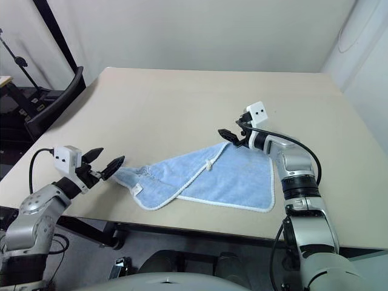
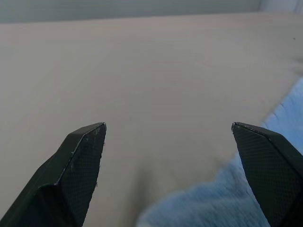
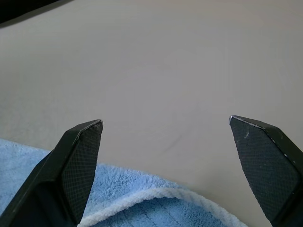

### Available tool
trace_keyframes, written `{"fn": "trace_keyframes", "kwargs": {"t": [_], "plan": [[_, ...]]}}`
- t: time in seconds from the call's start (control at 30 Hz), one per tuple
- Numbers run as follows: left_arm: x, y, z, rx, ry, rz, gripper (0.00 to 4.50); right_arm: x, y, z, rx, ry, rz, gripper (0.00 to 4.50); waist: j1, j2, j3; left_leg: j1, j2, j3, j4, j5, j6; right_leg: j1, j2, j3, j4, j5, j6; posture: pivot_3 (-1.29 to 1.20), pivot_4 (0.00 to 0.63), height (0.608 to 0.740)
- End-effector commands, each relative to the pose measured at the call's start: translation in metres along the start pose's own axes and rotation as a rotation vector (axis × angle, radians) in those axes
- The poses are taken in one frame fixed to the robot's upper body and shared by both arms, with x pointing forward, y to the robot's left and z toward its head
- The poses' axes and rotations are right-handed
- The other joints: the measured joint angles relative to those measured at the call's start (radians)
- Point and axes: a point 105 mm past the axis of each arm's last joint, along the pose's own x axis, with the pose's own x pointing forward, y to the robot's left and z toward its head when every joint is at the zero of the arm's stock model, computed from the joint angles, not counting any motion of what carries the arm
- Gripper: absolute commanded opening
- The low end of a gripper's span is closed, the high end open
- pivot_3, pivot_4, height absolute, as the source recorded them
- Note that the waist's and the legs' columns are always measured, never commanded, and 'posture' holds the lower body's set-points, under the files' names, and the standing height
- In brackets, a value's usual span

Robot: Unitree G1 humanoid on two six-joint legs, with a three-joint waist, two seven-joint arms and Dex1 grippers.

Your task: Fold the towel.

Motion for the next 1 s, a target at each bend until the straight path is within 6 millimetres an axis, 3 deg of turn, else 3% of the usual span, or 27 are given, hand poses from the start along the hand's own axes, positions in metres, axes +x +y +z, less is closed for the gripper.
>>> {"fn": "trace_keyframes", "kwargs": {"t": [0.03, 0.33, 0.6, 0.8, 1.0], "plan": [[-0.003, -0.011, 0.017, 0.013, -0.034, -0.063, 4.50, 0.002, -0.001, 0.024, -0.037, -0.068, -0.001, 4.47, 0.000, 0.000, 0.000, 0.000, 0.000, 0.000, 0.000, 0.000, 0.000, 0.000, 0.000, 0.000, 0.000, 0.000, 0.000, 0.00, 0.000, 0.740], [0.010, -0.032, 0.029, 0.019, -0.041, -0.199, 4.50, -0.019, -0.026, 0.016, -0.018, -0.050, -0.093, 4.47, 0.001, 0.000, 0.000, 0.001, 0.000, 0.000, 0.000, 0.000, 0.000, 0.001, 0.000, 0.000, 0.000, 0.000, -0.001, 0.00, 0.000, 0.740], [0.038, -0.052, 0.019, 0.007, -0.022, -0.301, 4.50, -0.049, -0.071, -0.002, -0.021, 0.068, -0.253, 4.47, -0.003, 0.000, 0.000, 0.001, 0.000, 0.001, 0.000, 0.000, 0.000, 0.001, 0.000, 0.000, 0.000, 0.000, -0.001, 0.00, 0.000, 0.740], [0.037, -0.053, 0.022, 0.016, -0.016, -0.346, 4.50, -0.054, -0.078, -0.017, -0.002, 0.145, -0.253, 4.47, -0.007, 0.000, 0.000, 0.002, 0.001, 0.002, 0.000, 0.000, 0.000, 0.001, 0.001, 0.001, 0.000, 0.001, -0.001, 0.00, 0.000, 0.740], [0.035, -0.057, 0.024, 0.022, -0.006, -0.380, 4.50, -0.050, -0.066, -0.028, 0.006, 0.201, -0.166, 4.47, -0.002, 0.000, 0.000, 0.002, 0.001, 0.002, 0.001, 0.000, 0.000, 0.002, 0.001, 0.001, 0.000, 0.001, -0.001, 0.00, 0.000, 0.740]]}}
